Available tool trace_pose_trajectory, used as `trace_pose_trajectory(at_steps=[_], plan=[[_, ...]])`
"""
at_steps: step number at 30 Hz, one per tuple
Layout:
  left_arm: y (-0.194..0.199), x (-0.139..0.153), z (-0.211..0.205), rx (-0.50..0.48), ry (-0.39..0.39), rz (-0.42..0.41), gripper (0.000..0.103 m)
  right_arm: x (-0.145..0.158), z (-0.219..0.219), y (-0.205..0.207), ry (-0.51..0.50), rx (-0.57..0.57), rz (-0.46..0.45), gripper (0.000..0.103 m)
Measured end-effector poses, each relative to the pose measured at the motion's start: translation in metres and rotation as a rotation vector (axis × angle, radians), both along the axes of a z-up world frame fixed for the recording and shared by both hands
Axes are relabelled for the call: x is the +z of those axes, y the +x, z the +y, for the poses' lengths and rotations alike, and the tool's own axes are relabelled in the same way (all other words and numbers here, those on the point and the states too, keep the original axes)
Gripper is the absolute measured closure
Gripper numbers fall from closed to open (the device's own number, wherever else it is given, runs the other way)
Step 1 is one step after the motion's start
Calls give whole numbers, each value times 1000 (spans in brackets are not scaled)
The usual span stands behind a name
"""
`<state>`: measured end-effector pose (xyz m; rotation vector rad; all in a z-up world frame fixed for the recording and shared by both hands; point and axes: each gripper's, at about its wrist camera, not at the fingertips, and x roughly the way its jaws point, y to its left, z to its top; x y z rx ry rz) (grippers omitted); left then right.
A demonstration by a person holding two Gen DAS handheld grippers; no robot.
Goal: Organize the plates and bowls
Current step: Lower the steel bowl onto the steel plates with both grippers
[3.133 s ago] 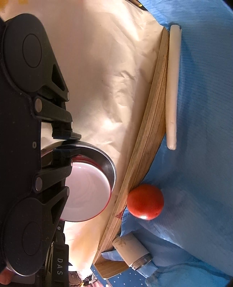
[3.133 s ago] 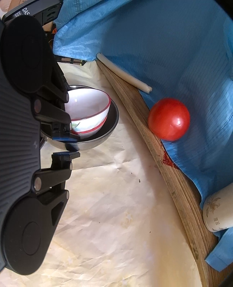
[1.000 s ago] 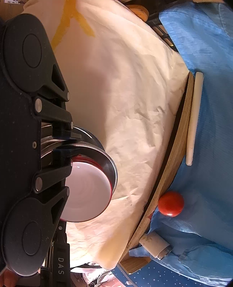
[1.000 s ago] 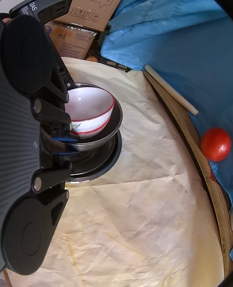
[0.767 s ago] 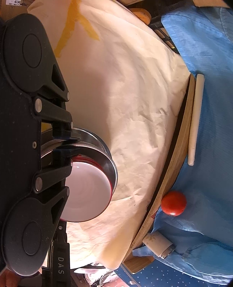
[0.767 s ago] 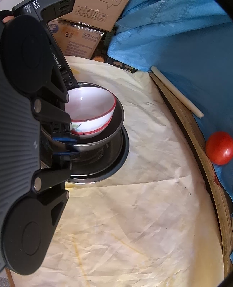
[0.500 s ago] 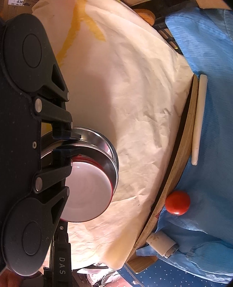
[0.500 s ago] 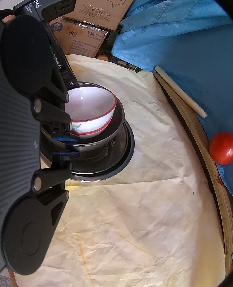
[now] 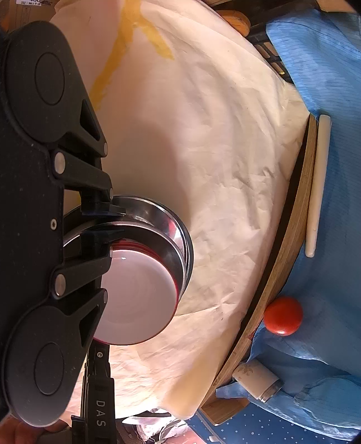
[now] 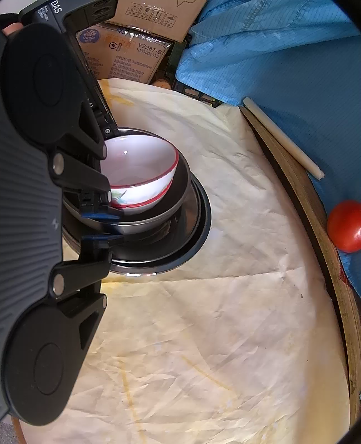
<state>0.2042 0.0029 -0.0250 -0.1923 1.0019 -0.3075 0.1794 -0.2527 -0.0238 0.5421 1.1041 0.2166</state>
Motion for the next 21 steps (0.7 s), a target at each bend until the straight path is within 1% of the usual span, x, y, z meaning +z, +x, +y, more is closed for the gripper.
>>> trace_pose_trajectory(at_steps=[21], plan=[[8,1,-4,-3,8,3,96,-2,-2,6,-5,-8,1,89]])
